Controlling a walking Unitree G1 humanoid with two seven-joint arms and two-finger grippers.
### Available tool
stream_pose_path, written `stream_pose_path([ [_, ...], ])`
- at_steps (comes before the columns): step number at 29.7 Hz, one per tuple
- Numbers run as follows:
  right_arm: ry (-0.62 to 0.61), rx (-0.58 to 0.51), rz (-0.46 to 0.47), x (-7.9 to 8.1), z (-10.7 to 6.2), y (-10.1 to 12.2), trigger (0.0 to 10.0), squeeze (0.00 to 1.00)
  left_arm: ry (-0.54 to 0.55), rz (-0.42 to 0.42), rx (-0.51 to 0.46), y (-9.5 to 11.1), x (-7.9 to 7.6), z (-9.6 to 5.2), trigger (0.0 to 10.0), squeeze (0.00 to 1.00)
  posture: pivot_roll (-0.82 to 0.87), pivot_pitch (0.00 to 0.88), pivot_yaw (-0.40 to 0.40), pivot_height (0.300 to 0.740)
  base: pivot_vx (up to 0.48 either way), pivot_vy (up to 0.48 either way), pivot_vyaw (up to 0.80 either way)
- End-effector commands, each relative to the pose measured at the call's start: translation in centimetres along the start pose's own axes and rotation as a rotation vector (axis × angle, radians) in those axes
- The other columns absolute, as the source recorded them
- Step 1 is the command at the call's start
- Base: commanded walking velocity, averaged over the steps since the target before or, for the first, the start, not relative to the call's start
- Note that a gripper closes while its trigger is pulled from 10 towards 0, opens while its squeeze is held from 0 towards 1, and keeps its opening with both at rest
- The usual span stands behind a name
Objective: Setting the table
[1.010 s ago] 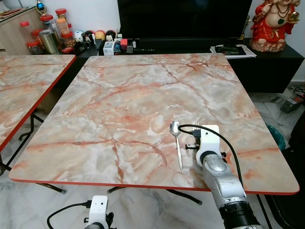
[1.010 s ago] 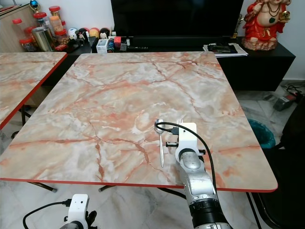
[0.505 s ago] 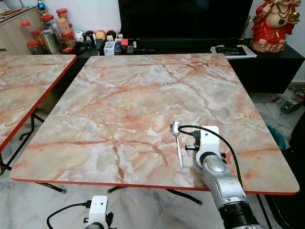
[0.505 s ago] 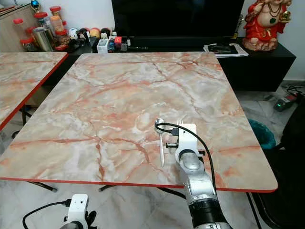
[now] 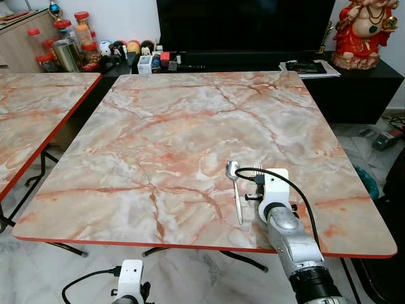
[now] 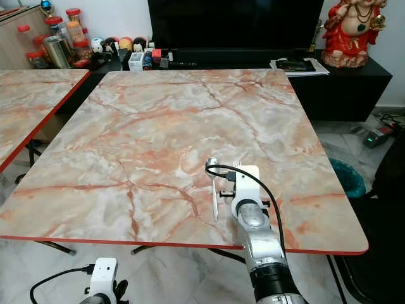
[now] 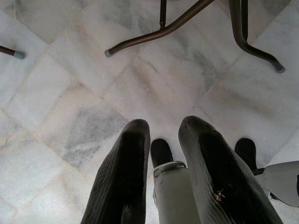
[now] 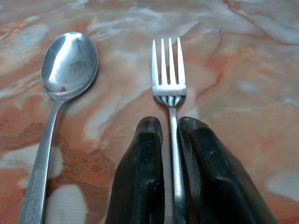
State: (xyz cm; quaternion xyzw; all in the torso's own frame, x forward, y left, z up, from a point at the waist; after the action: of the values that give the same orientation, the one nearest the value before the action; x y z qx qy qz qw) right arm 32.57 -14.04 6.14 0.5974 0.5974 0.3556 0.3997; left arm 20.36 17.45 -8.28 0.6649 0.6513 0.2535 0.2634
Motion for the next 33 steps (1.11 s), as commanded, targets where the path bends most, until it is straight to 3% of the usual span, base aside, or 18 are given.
stream_pose_path([
  [1, 0.008, -0.013, 0.005, 0.3, 0.1, 0.5, 10.0, 0.83, 0.011, 0.011, 0.026, -0.5, 0.4, -0.1, 10.0, 0.0, 0.0, 0.0, 0.024, 0.74, 0.0, 0.0, 0.0],
  [3, 0.011, -0.015, 0.006, 0.4, 0.1, 0.5, 10.0, 0.83, 0.011, 0.012, 0.027, -0.5, 0.4, -0.1, 10.0, 0.0, 0.0, 0.0, 0.024, 0.74, 0.0, 0.0, 0.0],
  [4, 0.014, -0.016, 0.008, 0.4, 0.1, 0.5, 10.0, 1.0, 0.011, 0.012, 0.027, -0.6, 0.4, -0.1, 10.0, 0.0, 0.0, 0.0, 0.026, 0.74, 0.0, 0.0, 0.0],
  [8, 0.003, -0.021, 0.004, 0.3, 0.2, 0.6, 10.0, 1.0, 0.012, 0.012, 0.026, -0.5, 0.4, -0.1, 10.0, 0.0, 0.0, 0.0, 0.024, 0.74, 0.0, 0.0, 0.0],
  [9, 0.002, -0.022, 0.002, 0.3, 0.2, 0.7, 10.0, 0.93, 0.012, 0.012, 0.026, -0.5, 0.4, -0.1, 10.0, 0.0, 0.0, 0.0, 0.024, 0.74, 0.0, 0.0, 0.0],
  [11, 0.002, -0.023, 0.001, 0.3, 0.2, 0.7, 10.0, 0.93, 0.012, 0.011, 0.026, -0.5, 0.4, -0.1, 10.0, 0.0, 0.0, 0.0, 0.024, 0.74, 0.0, 0.0, 0.0],
  [12, -0.005, -0.039, -0.014, 0.2, 0.1, 1.0, 10.0, 0.0, 0.012, 0.011, 0.026, -0.5, 0.4, -0.1, 10.0, 0.0, 0.0, 0.0, 0.024, 0.74, 0.0, 0.0, 0.0],
  [18, -0.056, -0.189, -0.063, -0.2, -0.4, 3.9, 10.0, 0.0, 0.008, 0.008, 0.023, -0.5, 0.3, -0.1, 10.0, 0.0, 0.0, 0.0, 0.026, 0.74, 0.0, 0.0, 0.0],
  [20, -0.079, -0.264, -0.121, -0.3, -0.8, 5.0, 10.0, 0.0, 0.006, 0.005, 0.02, -0.4, 0.3, -0.1, 10.0, 0.0, 0.0, 0.0, 0.027, 0.74, 0.0, 0.0, 0.0],
  [23, -0.105, -0.396, -0.123, -0.3, -1.6, 7.2, 10.0, 0.0, 0.005, 0.005, 0.016, -0.3, 0.3, -0.1, 10.0, 0.0, 0.0, 0.0, 0.028, 0.74, 0.0, 0.0, 0.0],
  [33, -0.045, -0.56, -0.051, 0.7, -2.5, 9.2, 10.0, 0.0, 0.016, -0.01, -0.004, 0.4, 0.6, 0.1, 10.0, 0.0, 0.0, 0.0, 0.026, 0.74, 0.0, 0.0, 0.0],
])
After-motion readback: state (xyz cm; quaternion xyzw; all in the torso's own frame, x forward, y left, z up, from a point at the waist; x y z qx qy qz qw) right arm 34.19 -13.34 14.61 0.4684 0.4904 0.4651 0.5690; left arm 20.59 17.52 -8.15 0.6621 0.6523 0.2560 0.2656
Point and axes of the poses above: a point about 5 cm out from each wrist's last joint towards the gripper, its own z axis pointing out of the wrist towards the gripper, its own y axis along the axis of the wrist's last joint, x = y × z, the point moved 1 cm from there along z, pointing out of the wrist towards the gripper, and after that the axes turned 1 degree about z, right-handed, at the moved point
